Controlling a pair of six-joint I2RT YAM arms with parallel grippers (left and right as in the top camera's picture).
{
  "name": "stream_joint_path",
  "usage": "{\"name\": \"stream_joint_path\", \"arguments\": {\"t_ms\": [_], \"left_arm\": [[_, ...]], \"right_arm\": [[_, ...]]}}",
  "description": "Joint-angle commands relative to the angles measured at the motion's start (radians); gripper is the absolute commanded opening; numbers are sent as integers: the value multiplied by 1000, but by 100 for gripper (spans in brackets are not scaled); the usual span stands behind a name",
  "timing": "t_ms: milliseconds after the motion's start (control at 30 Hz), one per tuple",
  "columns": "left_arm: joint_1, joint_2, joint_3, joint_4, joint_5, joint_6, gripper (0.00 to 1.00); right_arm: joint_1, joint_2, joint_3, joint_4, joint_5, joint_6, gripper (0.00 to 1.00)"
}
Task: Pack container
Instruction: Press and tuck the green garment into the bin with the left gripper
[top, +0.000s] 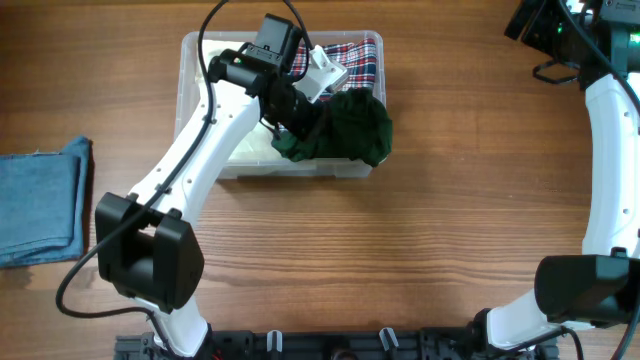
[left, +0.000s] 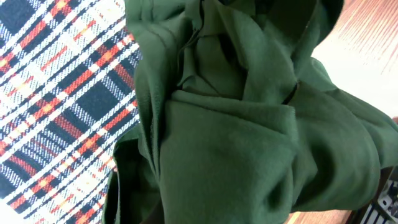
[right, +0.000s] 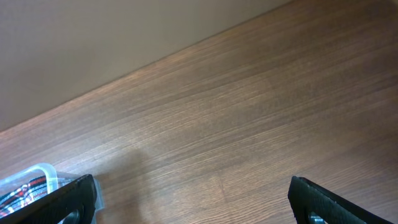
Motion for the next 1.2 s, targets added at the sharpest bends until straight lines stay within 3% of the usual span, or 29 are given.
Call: {"name": "stream_joint_path", "arguments": {"t_ms": [0,233,433,567,1067,1100,1167], "left_arm": [[27,27,5,-19,-6,19,4],[30,80,4,-56,-163,19,4],[7,109,4,-57,-182,20,5],[-20,132,4,-56,-270,20,4],[-58,232,4,-48,-278,20,4],[-58,232,4,-47,-280,20,6],[-58,232,5,-41,-290,19,20]], "right_arm": [[0,3,-4,3,14,14,99],[0,3,-4,3,14,14,99],[0,3,-4,3,14,14,100],[0,3,-4,3,14,14,100],[0,3,-4,3,14,14,100],[0,3,-4,3,14,14,99],[0,3,-4,3,14,15,99]]}}
